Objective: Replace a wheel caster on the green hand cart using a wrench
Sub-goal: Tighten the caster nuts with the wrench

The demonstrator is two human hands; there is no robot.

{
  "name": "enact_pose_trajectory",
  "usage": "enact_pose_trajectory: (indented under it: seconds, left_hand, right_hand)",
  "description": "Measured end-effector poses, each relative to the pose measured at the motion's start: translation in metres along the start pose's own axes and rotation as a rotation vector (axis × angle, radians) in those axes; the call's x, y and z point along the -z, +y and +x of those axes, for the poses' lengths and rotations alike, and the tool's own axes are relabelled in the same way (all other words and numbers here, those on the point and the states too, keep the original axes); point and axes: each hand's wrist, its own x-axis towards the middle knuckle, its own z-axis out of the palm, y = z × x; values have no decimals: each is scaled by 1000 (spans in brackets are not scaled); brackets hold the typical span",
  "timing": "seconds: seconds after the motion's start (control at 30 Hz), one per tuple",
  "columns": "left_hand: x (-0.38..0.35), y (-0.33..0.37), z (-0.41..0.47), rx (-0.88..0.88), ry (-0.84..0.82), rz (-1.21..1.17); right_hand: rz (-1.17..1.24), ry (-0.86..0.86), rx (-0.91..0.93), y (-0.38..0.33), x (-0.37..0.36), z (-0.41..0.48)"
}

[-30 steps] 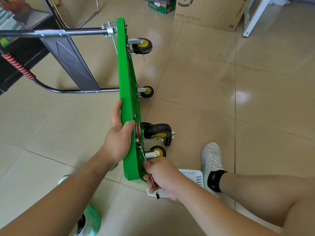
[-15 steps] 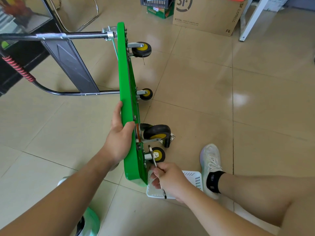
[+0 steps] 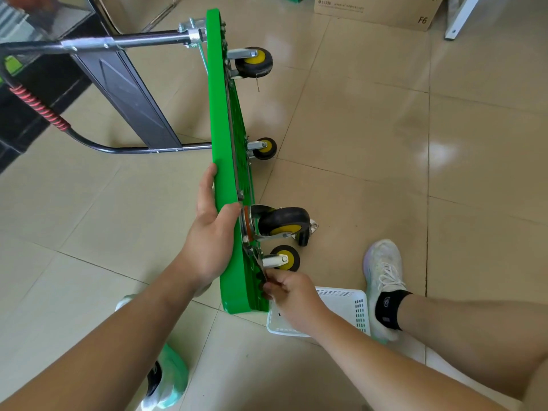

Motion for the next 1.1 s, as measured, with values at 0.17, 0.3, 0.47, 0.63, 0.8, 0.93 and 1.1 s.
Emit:
enact_pose_trajectory:
  seconds: [0.17, 0.3, 0.47, 0.63, 0.8, 0.93, 1.1]
  left_hand:
    - [-1, 2, -1, -13, 1, 3]
    - [-1, 3, -1, -9, 3, -5]
    - [-1, 3, -1, -9, -2, -11]
    - [-2, 1, 1, -20, 2, -12]
    - [-2, -2, 3, -29, 19, -19]
    - [-3, -1, 3, -28, 21, -23]
    - [-3, 1, 2, -24, 21, -22]
  right_hand:
    - [39, 2, 20, 5, -3, 7]
    - [-7, 29, 87, 4, -2, 12]
    - [-7, 93, 145, 3, -1, 19]
    - [-25, 85, 165, 1, 4, 24]
    - [-138, 120, 287, -2, 5, 36]
    - [-154, 103, 320, -5, 1, 38]
    - [-112, 50, 210, -11, 1, 16]
